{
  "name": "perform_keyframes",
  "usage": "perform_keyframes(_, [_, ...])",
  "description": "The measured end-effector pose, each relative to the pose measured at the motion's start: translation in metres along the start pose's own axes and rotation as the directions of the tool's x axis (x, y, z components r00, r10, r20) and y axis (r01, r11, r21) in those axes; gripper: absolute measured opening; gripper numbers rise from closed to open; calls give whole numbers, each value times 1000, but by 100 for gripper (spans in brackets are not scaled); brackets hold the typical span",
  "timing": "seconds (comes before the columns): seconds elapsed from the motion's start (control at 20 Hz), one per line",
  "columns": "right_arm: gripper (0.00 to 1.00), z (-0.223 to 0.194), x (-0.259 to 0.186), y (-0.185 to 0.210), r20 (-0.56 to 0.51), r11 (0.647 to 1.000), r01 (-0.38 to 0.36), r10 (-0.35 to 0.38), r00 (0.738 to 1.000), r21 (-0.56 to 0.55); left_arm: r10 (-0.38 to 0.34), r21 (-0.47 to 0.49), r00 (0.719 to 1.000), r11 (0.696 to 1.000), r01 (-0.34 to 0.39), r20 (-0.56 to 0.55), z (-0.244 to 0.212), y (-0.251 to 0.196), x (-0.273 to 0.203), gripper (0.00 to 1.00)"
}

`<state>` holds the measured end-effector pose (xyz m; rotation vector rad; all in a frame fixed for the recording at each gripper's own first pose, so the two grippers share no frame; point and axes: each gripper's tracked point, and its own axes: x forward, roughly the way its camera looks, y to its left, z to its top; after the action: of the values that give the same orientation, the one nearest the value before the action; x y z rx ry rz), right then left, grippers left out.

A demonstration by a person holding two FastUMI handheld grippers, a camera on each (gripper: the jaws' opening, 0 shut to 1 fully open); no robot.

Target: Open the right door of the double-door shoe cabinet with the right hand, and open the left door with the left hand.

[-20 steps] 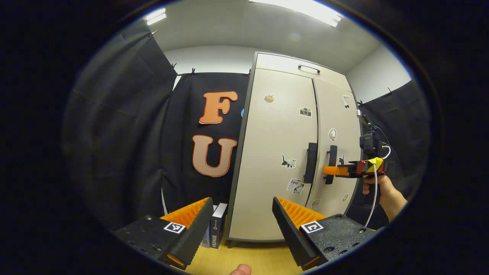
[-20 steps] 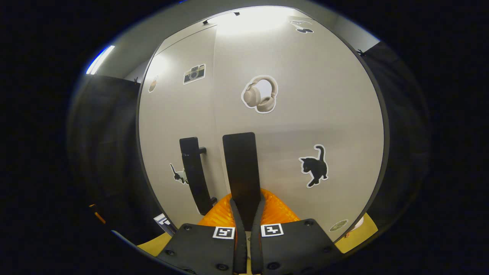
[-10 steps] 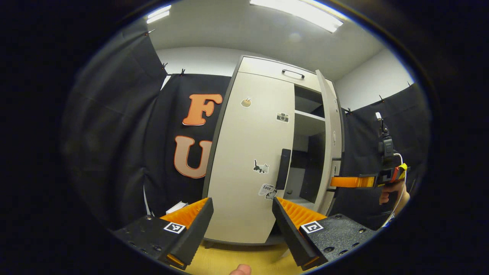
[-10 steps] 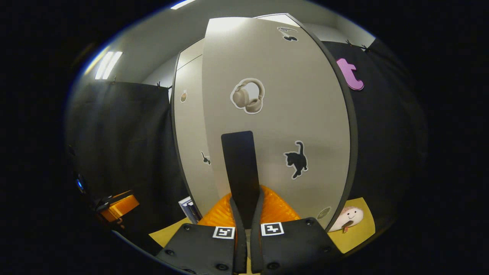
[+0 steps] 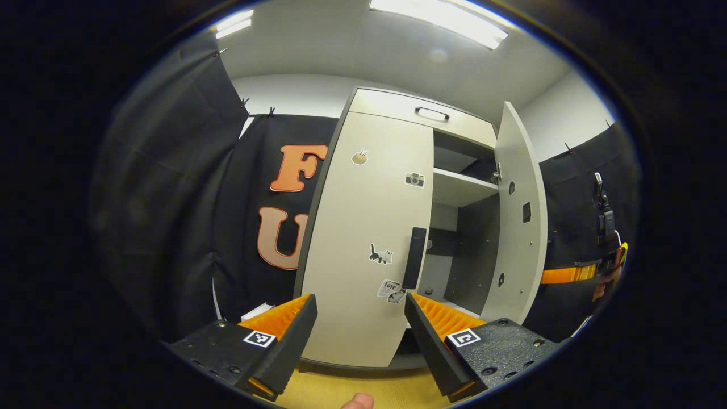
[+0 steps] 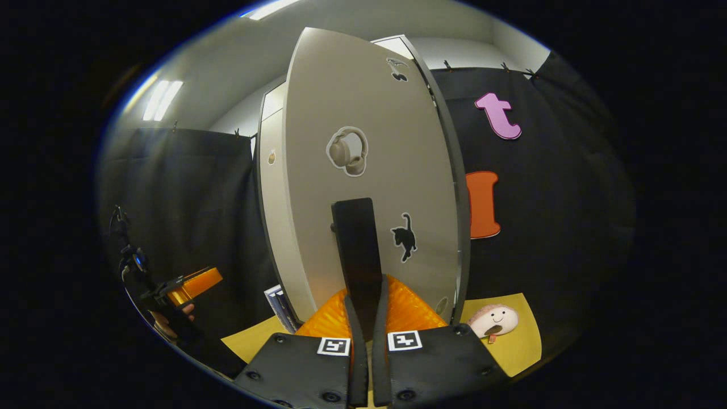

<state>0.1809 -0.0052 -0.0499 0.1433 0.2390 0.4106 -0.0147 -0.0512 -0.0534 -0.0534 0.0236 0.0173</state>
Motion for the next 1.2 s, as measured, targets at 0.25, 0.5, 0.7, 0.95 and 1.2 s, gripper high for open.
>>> perform_keyframes(0.25, [10,3,-6,-26,46,994,104,-103,994,-19,-42,0,999,999,42,-2,-5,-22,13,94])
perform_keyframes(0.5, [9,15,-26,-73,93,966,251,-245,965,-60,-82,-32,997,996,82,-5,-12,-45,25,95])
perform_keyframes(0.7, [8,15,-30,-85,113,960,277,-270,956,-49,-79,-49,997,996,78,-16,-11,-48,33,94])
perform_keyframes(0.95, [8,4,-46,-84,113,952,299,-291,950,-62,-69,-68,997,996,66,-40,-13,-48,40,94])
perform_keyframes(1.2, [8,2,-86,-72,161,938,346,-341,926,-5,-91,-57,994,995,88,-56,-9,-53,65,94])
